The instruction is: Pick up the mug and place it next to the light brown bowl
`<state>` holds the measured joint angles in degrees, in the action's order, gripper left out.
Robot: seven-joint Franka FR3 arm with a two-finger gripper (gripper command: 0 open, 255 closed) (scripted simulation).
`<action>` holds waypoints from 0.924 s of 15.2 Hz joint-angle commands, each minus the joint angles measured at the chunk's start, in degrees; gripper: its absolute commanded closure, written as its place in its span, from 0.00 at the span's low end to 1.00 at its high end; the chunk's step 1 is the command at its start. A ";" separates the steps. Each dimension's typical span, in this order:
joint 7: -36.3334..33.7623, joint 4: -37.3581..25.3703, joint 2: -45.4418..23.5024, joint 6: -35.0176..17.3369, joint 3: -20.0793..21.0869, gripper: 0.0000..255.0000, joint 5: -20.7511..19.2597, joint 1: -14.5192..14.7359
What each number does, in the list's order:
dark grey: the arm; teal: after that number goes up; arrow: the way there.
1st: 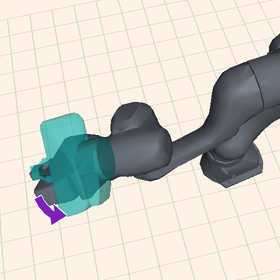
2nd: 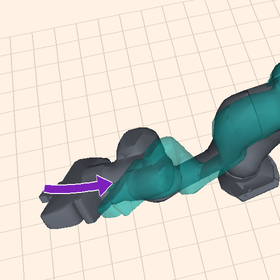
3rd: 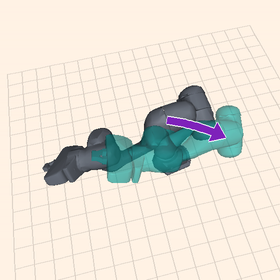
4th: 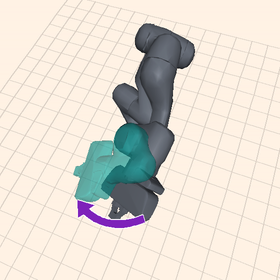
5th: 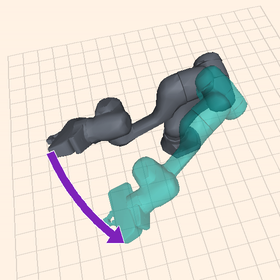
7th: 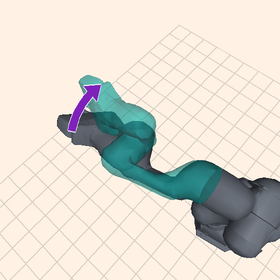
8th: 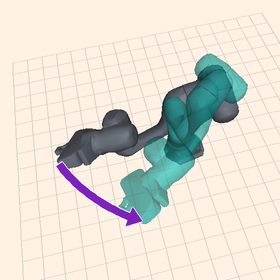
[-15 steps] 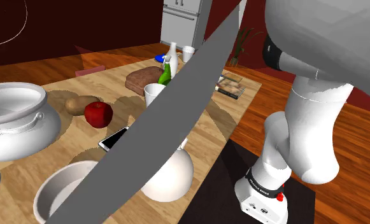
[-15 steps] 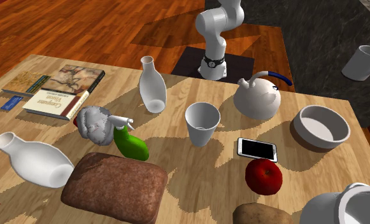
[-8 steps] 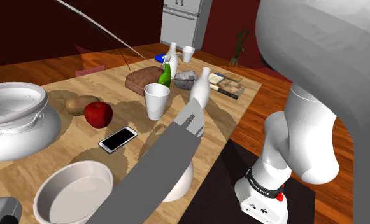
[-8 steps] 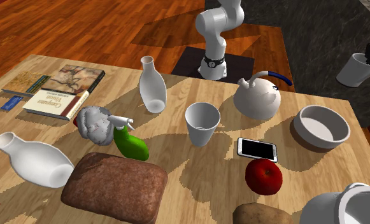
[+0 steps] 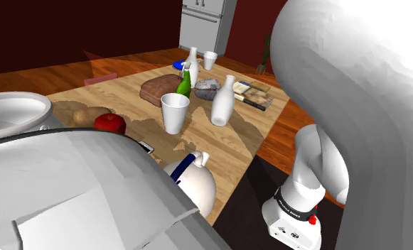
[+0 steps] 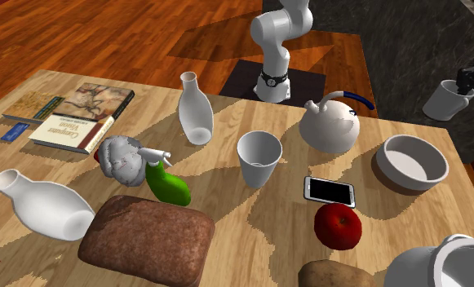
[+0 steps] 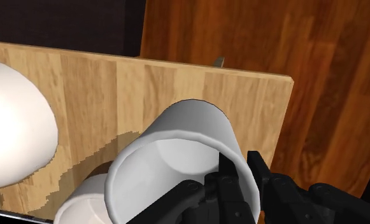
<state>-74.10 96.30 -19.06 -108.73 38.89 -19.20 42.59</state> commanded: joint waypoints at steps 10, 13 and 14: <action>-2.29 5.09 -2.91 -7.21 -1.18 1.00 -2.69 0.40; -3.02 6.10 -3.95 -8.99 -1.61 1.00 -3.60 0.66; -3.23 6.37 -4.26 -9.49 -1.75 1.00 -3.87 0.74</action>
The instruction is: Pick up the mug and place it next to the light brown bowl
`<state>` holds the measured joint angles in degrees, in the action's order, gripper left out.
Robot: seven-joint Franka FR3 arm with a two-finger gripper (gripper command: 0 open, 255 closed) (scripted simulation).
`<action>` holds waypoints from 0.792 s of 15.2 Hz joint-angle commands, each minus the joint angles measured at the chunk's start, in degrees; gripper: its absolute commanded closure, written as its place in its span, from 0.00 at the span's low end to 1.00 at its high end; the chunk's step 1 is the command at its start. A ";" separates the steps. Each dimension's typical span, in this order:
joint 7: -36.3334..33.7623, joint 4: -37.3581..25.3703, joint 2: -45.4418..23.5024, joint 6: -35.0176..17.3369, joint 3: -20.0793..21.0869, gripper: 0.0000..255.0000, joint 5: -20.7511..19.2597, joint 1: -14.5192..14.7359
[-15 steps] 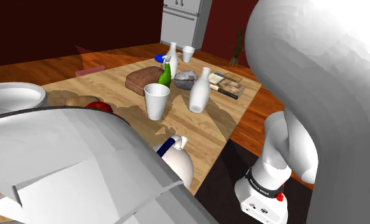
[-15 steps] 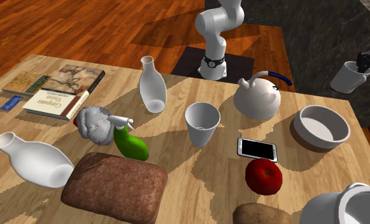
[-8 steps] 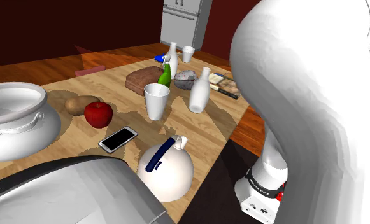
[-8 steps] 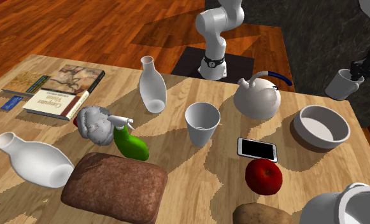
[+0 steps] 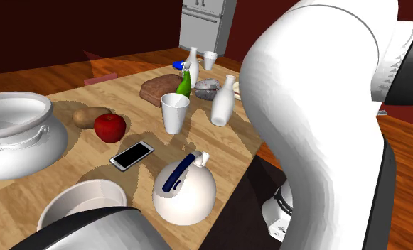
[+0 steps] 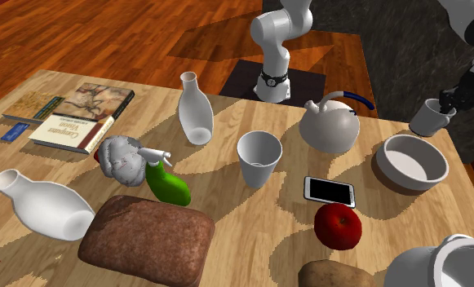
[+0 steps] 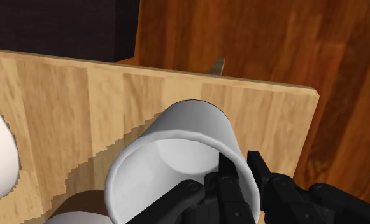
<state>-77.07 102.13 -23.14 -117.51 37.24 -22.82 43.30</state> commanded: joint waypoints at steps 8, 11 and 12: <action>-0.25 0.55 -0.18 -0.71 -0.10 0.00 -0.24 0.03; -0.25 0.55 -0.18 -0.72 -0.10 0.00 -0.24 0.03; -0.25 0.55 -0.18 -0.72 -0.10 0.00 -0.24 0.03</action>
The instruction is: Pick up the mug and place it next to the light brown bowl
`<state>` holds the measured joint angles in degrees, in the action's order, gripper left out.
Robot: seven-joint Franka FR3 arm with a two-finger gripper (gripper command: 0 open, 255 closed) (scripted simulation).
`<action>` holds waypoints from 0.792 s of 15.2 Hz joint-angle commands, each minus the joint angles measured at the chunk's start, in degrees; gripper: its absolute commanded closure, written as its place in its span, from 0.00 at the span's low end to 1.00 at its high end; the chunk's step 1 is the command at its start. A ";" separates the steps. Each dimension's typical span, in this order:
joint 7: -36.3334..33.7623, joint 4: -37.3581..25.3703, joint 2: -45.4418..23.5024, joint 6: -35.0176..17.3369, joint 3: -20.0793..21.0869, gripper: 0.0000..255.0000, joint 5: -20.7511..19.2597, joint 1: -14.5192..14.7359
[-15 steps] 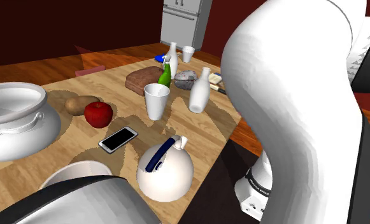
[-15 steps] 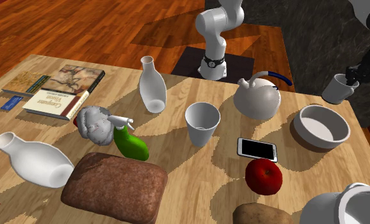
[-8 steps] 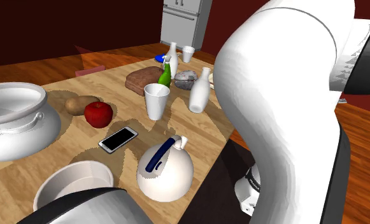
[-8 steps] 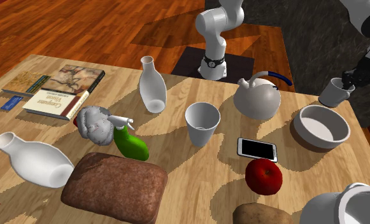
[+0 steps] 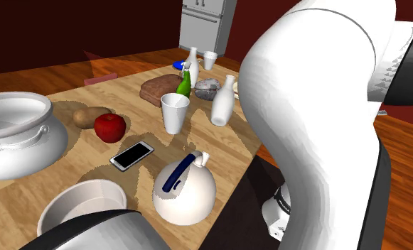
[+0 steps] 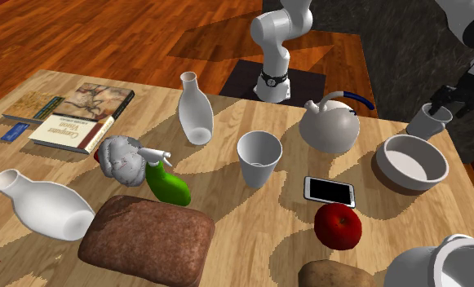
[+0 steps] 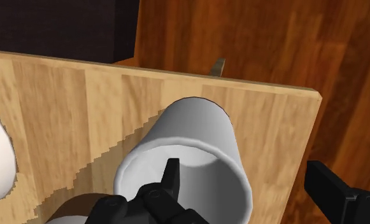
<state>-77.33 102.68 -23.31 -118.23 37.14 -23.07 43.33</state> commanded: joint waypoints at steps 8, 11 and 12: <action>1.61 -3.77 2.78 5.89 1.33 0.00 2.53 -0.18; 1.61 -3.78 2.78 5.89 1.33 0.00 2.53 -0.18; 1.61 -3.78 2.78 5.89 1.33 0.00 2.53 -0.18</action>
<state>-75.73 98.91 -20.54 -112.35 38.47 -20.54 43.16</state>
